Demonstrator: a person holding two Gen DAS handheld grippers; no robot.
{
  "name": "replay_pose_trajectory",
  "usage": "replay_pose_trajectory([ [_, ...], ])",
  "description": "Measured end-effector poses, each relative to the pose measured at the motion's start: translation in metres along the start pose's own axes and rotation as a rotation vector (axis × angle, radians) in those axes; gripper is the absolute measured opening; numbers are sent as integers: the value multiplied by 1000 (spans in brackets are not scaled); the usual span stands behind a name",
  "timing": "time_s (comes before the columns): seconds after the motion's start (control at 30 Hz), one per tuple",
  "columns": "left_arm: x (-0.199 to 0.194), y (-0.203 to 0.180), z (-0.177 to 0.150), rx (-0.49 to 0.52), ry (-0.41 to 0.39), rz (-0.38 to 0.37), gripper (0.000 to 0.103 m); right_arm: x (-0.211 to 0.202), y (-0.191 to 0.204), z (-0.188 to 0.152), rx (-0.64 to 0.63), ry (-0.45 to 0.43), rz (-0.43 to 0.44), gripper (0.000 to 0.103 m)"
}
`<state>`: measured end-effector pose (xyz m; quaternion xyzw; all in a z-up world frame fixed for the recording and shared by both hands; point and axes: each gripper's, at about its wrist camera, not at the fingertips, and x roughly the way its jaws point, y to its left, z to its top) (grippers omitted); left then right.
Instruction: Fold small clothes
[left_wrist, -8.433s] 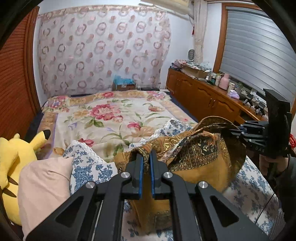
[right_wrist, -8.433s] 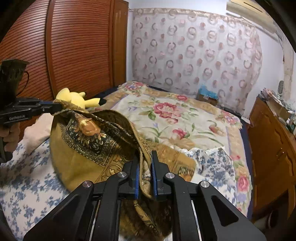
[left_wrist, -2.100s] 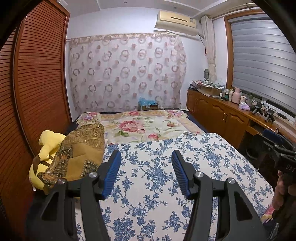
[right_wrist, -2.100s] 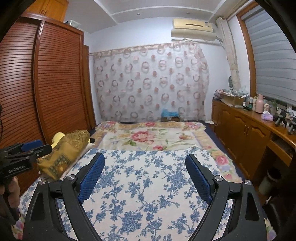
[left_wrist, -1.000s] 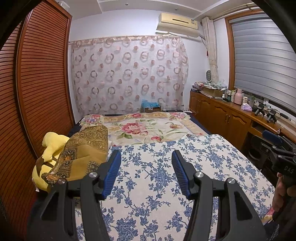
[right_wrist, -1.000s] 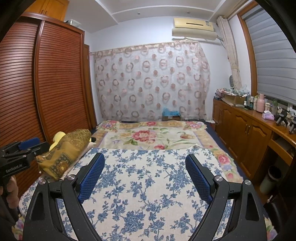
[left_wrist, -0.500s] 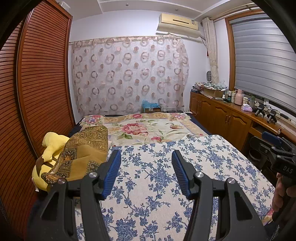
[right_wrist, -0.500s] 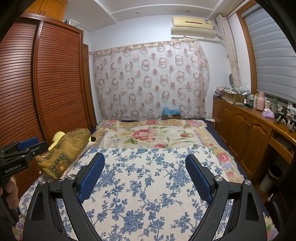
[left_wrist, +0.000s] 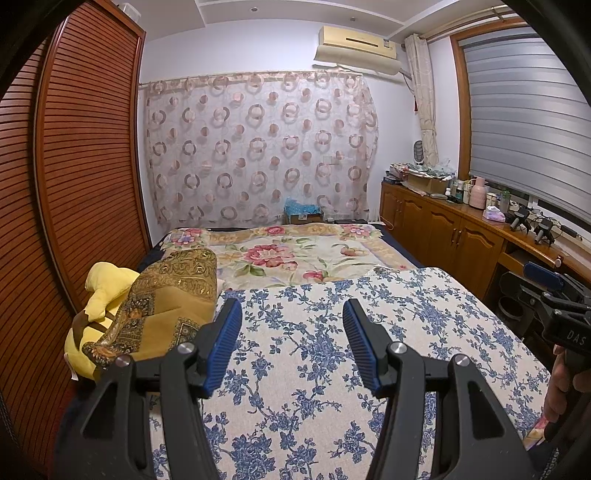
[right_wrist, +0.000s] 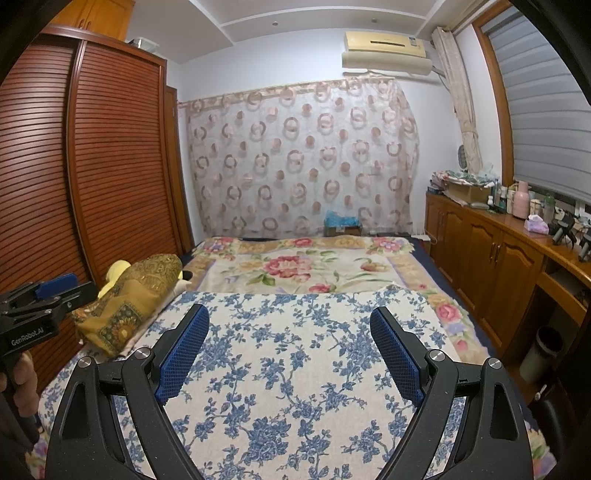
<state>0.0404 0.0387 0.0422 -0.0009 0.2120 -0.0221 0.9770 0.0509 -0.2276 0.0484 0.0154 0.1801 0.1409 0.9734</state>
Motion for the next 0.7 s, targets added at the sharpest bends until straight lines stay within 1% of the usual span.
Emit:
replay_pose_trajectory([
  [0.7,-1,1,0,0,-2,3,56,-1,-1,-3,3,-2,0,91],
])
